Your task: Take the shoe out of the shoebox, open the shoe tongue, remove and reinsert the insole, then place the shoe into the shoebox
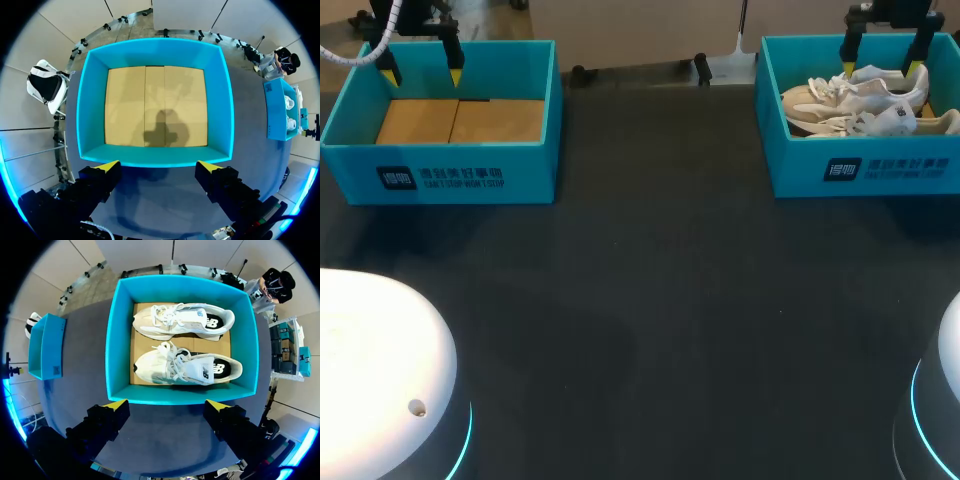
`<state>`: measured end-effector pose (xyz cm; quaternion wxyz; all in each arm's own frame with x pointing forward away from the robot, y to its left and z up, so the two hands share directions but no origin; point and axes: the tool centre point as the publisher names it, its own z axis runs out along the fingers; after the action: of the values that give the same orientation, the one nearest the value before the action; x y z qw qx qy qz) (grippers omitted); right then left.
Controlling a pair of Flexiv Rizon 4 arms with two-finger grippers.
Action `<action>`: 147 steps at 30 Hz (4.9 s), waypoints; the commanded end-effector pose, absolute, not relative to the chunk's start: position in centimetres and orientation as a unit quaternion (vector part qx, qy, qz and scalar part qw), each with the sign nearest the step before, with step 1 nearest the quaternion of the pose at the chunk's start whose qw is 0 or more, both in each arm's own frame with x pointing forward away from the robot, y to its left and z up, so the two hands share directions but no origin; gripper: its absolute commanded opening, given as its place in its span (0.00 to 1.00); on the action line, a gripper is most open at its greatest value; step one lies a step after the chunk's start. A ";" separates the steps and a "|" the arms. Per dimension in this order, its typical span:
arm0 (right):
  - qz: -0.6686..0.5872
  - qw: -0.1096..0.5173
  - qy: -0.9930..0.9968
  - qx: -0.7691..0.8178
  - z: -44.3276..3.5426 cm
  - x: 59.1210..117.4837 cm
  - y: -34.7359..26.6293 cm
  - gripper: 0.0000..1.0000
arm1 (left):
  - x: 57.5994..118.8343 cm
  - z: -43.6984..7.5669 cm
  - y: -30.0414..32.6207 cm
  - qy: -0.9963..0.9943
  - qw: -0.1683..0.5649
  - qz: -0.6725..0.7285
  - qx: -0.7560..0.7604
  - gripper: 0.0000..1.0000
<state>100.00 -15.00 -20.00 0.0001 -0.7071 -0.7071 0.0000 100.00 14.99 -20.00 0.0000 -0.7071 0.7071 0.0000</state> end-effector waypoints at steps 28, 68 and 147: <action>-0.007 -0.023 -0.679 -0.733 -20.0 101.5 -18.5 1.00 | 100.0 -20.0 15.0 0.707 0.000 0.000 -0.707 1.00; 0.010 -0.083 -0.661 -0.746 -31.1 101.7 -31.3 1.00 | 100.0 -20.0 15.0 0.707 0.000 0.000 -0.707 1.00; 0.081 -0.110 -0.667 -0.732 -17.6 102.3 -31.2 0.00 | 100.0 -20.0 15.0 0.707 0.000 0.000 -0.707 1.00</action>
<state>102.69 -31.81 -20.52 -0.1136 -0.7345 -0.6649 0.0740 99.99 15.00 -20.00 0.0000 -0.7071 0.7071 -0.0001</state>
